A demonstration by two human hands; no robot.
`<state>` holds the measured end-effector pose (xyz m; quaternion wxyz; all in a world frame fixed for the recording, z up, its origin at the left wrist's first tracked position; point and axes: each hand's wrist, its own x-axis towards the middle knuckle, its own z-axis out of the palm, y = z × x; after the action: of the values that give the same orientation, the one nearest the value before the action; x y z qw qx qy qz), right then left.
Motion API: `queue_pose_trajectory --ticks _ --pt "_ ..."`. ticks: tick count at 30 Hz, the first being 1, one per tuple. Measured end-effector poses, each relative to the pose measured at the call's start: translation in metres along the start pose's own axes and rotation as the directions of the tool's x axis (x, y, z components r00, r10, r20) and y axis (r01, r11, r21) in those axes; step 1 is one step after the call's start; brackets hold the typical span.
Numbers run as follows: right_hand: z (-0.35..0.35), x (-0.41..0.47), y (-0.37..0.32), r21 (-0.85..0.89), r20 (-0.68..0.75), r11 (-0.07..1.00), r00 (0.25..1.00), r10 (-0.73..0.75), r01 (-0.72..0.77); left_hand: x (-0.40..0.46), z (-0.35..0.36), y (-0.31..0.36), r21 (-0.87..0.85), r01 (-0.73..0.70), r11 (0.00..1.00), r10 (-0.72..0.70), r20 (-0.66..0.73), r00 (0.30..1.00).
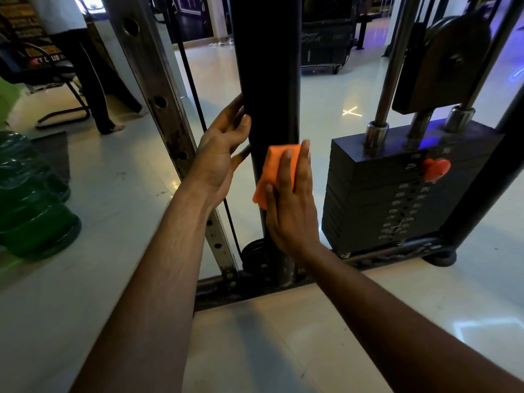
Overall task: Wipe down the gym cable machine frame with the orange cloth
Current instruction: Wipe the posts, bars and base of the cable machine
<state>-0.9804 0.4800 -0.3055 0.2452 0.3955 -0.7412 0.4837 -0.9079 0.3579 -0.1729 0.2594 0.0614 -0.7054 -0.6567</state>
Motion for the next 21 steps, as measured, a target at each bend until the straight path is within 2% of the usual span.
queue_pose_trajectory --ticks 3,6,9,15,21 --pt "0.0 0.015 -0.006 0.0 -0.058 1.0 0.998 -0.014 0.014 -0.002 0.002 -0.001 0.021 -0.006 1.0 0.006 -0.002 1.0" --pt "0.007 -0.021 0.01 -0.063 0.024 0.998 1.0 -0.014 0.016 -0.003 0.004 -0.002 0.016 -0.01 1.0 0.01 0.006 1.0" --pt "0.008 -0.034 0.018 -0.044 0.067 0.998 0.997 -0.042 0.045 -0.002 0.002 -0.003 0.027 -0.006 1.0 0.006 0.006 1.0" --pt "0.001 0.008 -0.001 -0.012 -0.037 1.0 0.999 -0.022 0.022 -0.004 0.0 -0.017 0.079 0.05 0.996 -0.052 0.029 0.998" --pt "0.011 -0.047 0.031 -0.059 0.128 0.998 0.992 -0.021 0.028 -0.008 -0.001 -0.033 0.062 0.091 0.994 -0.094 0.04 0.995"
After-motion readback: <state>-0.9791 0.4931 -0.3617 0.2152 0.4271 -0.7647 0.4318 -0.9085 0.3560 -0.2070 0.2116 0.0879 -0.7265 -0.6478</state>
